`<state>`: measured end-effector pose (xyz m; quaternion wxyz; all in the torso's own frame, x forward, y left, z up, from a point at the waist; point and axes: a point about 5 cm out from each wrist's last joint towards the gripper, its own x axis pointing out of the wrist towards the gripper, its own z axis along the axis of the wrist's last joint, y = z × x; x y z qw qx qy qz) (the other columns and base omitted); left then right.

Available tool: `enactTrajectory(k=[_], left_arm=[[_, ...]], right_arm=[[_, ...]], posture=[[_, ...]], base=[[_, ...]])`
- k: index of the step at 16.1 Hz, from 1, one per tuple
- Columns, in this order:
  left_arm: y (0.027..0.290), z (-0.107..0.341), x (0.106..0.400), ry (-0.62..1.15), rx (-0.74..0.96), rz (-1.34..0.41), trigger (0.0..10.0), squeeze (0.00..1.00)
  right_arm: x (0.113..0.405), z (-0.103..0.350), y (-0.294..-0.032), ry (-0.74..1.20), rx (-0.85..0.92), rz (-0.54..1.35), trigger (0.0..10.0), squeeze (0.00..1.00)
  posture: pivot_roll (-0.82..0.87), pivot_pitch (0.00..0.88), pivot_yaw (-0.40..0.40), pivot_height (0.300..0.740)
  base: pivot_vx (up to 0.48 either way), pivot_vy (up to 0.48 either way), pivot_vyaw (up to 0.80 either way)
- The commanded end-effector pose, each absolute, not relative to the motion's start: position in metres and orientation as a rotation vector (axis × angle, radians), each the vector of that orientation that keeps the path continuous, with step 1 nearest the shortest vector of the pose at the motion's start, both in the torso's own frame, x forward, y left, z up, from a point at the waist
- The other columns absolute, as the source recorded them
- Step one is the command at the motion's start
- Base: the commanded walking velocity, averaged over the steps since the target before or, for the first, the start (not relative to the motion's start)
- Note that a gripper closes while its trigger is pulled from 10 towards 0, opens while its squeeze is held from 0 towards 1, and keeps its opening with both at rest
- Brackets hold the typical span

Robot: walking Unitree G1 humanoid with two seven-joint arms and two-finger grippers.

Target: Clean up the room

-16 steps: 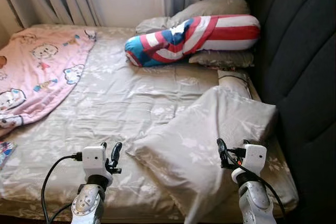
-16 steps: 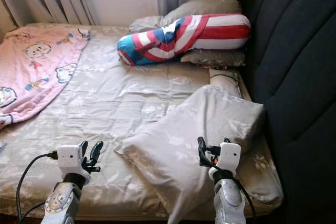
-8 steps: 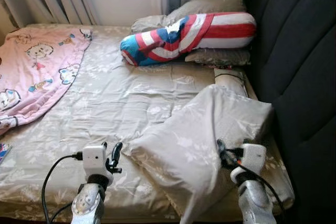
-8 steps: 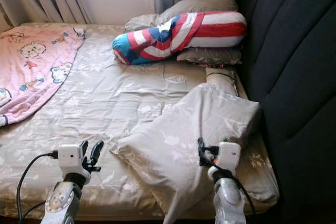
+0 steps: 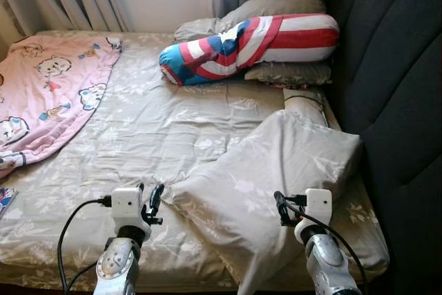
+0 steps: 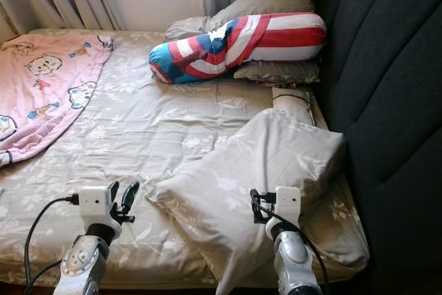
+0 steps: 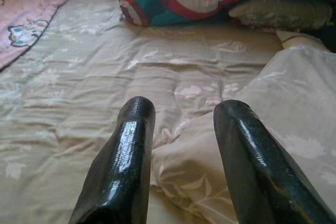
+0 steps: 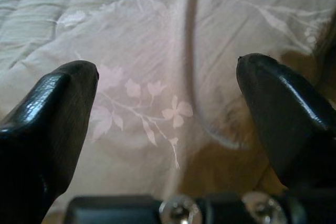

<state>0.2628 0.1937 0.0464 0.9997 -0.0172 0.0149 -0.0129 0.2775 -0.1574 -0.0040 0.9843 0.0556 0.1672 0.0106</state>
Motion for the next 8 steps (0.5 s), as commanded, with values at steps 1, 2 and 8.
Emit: enactTrajectory(k=[1, 2, 8], left_arm=[[0.1941, 0.0456, 0.2623, 0.043, -0.036, -0.029, 10.0, 0.00], [0.1946, 0.0467, 0.2627, 0.041, -0.035, -0.029, 10.0, 0.00], [0.1943, 0.0503, 0.2642, 0.031, -0.025, -0.036, 10.0, 0.00]], right_arm=[[0.2781, -0.0056, -0.1577, 0.360, 0.097, 0.022, 10.0, 0.00], [0.2801, -0.0043, -0.1565, 0.357, 0.113, 0.020, 10.0, 0.00], [0.2824, -0.0054, -0.1564, 0.383, 0.088, 0.014, 10.0, 0.00]], posture=[[0.02, 0.081, -0.019, 0.715], [0.02, 0.082, -0.017, 0.715], [0.03, 0.086, -0.015, 0.682]], base=[[0.000, 0.000, 0.00], [0.000, 0.000, 0.00], [0.000, 0.000, 0.00]])
